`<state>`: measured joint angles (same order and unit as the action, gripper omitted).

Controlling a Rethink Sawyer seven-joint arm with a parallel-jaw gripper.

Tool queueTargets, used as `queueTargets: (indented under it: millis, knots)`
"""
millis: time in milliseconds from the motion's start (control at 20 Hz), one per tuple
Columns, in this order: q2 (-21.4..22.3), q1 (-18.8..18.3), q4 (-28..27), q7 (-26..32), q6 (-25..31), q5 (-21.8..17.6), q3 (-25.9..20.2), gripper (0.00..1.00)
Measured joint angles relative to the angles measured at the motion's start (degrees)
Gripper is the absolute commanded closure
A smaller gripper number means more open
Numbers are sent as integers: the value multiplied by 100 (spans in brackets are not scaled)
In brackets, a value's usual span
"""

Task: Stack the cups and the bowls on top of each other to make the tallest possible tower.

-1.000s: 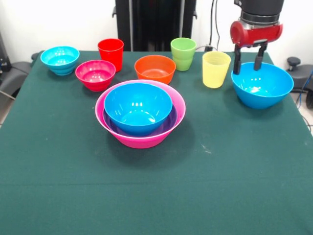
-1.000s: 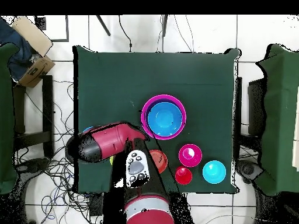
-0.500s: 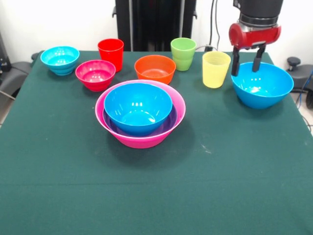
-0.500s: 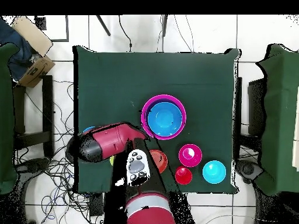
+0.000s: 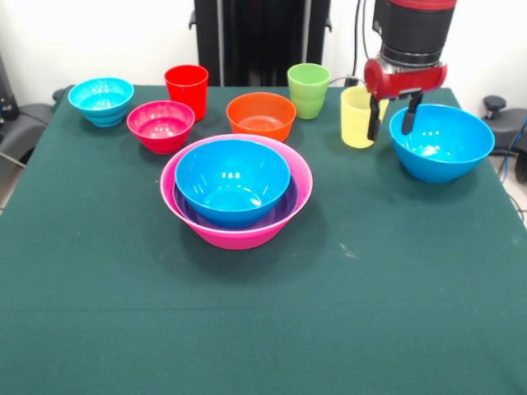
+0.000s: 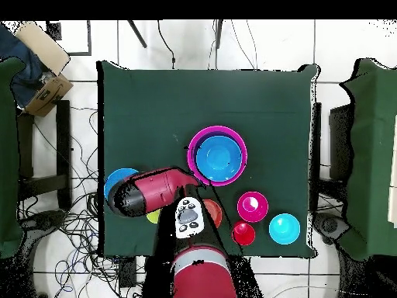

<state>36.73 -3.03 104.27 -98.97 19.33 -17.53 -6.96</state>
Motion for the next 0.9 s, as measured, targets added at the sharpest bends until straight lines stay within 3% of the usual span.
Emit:
queueTargets:
  millis: [900]
  knots:
    - [-316, 469, -33, 0, -210, 4, 482, 0]
